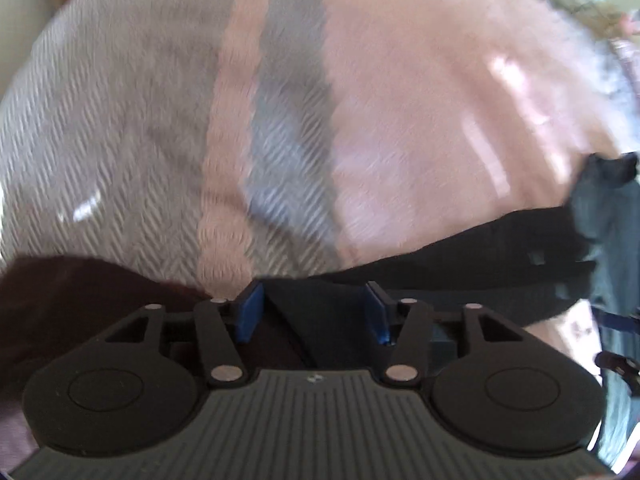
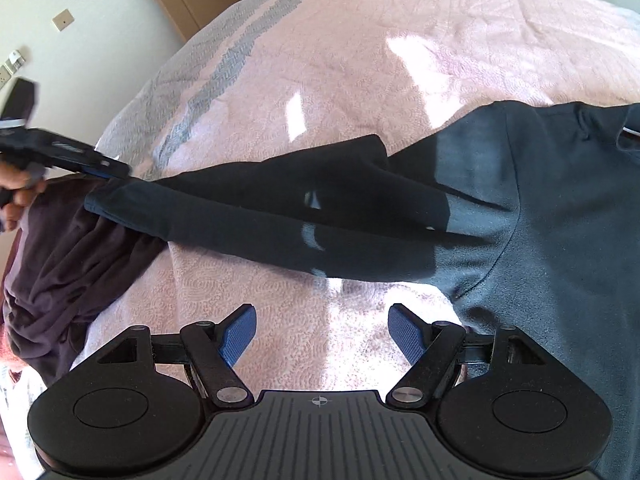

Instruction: Fold clothes

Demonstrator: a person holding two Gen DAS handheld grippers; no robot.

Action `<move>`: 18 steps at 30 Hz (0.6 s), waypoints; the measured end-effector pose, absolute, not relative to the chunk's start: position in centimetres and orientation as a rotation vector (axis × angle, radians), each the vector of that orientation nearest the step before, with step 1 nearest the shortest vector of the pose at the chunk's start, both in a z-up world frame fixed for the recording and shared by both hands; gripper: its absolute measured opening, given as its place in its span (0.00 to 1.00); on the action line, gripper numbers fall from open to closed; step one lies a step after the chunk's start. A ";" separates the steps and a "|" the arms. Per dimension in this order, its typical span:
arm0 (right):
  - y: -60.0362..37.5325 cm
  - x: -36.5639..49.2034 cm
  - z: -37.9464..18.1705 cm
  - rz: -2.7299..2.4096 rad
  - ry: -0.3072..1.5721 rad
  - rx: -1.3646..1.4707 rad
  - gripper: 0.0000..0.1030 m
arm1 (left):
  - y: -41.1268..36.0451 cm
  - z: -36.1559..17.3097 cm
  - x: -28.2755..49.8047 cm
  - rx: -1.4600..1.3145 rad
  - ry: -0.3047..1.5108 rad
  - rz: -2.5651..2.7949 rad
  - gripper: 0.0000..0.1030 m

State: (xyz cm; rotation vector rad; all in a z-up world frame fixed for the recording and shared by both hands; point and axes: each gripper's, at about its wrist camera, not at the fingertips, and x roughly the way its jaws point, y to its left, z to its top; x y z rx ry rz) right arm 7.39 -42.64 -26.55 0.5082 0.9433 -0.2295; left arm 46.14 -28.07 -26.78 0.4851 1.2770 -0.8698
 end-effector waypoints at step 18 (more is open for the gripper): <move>-45.8 7.7 -30.2 -0.300 0.976 0.619 0.74 | -21.1 -21.9 41.5 0.525 1.089 -0.835 0.08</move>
